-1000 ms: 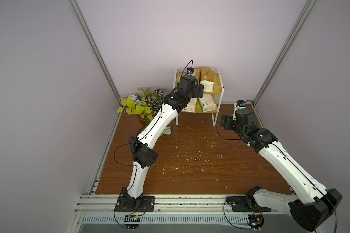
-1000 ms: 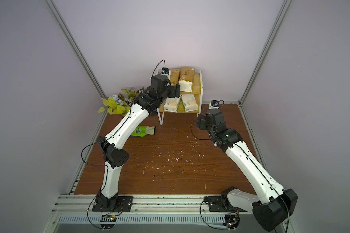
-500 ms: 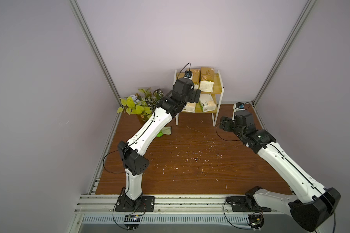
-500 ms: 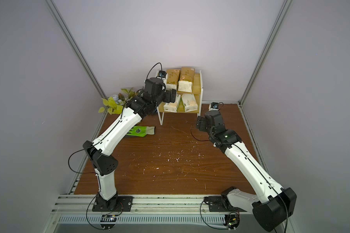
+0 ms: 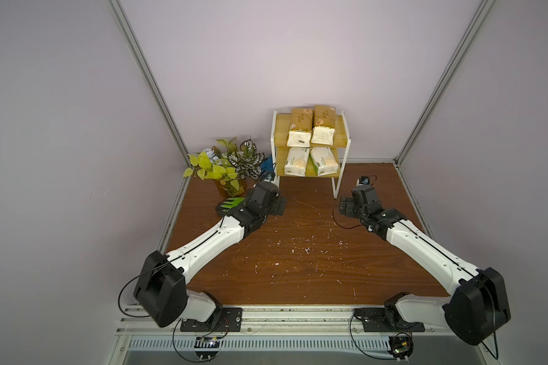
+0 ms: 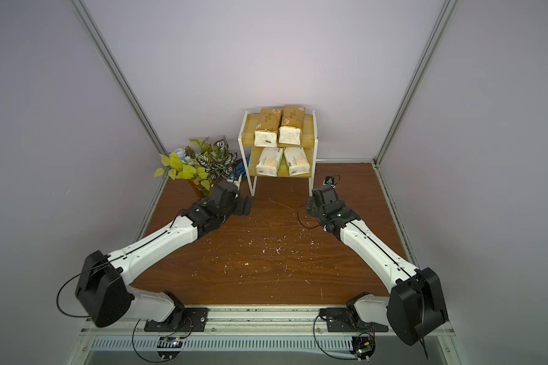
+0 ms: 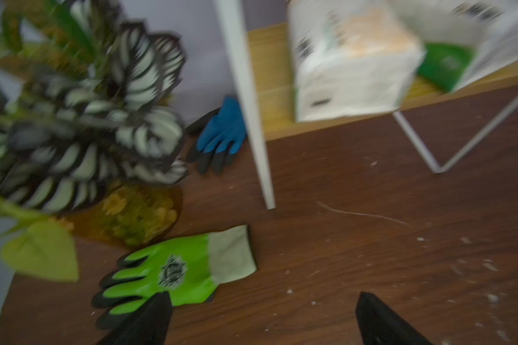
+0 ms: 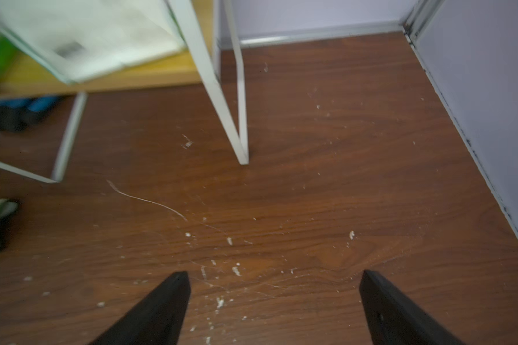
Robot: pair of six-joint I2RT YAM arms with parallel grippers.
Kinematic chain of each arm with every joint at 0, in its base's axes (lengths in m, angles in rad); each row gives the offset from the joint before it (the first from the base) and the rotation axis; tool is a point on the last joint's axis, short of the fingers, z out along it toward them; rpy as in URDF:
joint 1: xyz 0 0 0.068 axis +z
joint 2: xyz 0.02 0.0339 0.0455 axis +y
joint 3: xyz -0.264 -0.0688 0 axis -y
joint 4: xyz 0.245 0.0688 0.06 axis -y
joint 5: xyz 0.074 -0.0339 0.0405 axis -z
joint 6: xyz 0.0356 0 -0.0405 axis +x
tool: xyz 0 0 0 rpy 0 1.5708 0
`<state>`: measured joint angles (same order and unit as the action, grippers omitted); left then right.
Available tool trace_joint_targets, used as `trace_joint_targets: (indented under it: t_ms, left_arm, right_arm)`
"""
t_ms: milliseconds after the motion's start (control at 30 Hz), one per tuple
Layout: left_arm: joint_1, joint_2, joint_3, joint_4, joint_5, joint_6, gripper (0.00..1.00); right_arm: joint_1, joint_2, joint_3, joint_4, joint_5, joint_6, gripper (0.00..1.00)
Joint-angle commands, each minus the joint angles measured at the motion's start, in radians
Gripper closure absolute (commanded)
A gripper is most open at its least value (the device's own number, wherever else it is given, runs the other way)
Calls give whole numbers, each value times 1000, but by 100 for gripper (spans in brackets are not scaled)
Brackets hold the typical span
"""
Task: Place the tissue boxes on the shelf by color
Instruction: Reset both arms
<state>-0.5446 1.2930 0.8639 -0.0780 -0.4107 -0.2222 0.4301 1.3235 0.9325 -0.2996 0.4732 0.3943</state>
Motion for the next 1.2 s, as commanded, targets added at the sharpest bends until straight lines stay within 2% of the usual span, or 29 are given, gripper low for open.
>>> trace_joint_targets:
  t_ms: [0, 100, 133, 233, 300, 467, 533, 633, 733, 800, 833, 867, 933, 1033, 1100, 1167]
  left_arm:
    - [131, -219, -274, 483, -130, 61, 0]
    - [232, -306, -527, 832, -123, 193, 0]
    - [261, -299, -562, 876, -107, 207, 0]
    - [361, -195, -523, 759, -25, 124, 0]
    - [402, -89, -473, 684, 24, 77, 0]
    - [411, 85, -424, 706, 19, 117, 0]
    - [411, 118, -429, 759, 16, 139, 0]
    - [411, 161, -452, 881, 12, 175, 0]
    - [411, 219, -458, 972, -10, 240, 0]
    - [414, 249, -442, 992, -36, 259, 0]
    - [418, 254, -425, 960, -19, 249, 0]
    - [420, 261, -416, 958, 10, 248, 0]
    - [421, 261, -445, 1034, 64, 242, 0]
    - [444, 248, -502, 1126, 84, 219, 0]
    - [485, 220, -584, 1247, 155, 188, 0]
    - [506, 249, -676, 1425, 198, 175, 0]
  right_arm:
    - [-65, 17, -57, 156, 107, -44, 3]
    - [-140, 65, -140, 311, 119, -68, 3]
    - [-156, 83, -168, 368, 124, -80, 3]
    - [-179, 157, -241, 543, 162, -130, 2]
    - [-183, 218, -196, 530, 212, -171, 1]
    - [-187, 300, -323, 876, 284, -292, 1]
    - [-187, 290, -327, 901, 312, -290, 1]
    - [-192, 297, -378, 1081, 259, -373, 1]
    - [-192, 300, -371, 1070, 276, -375, 1]
    - [-194, 290, -441, 1215, 261, -407, 1]
    - [-195, 298, -470, 1296, 270, -426, 1]
    - [-192, 289, -469, 1285, 287, -413, 1]
    - [-196, 272, -497, 1312, 281, -402, 1]
    - [-211, 234, -566, 1394, 209, -403, 1]
    - [-230, 203, -623, 1462, 155, -394, 1]
    - [-253, 183, -665, 1515, 81, -388, 1]
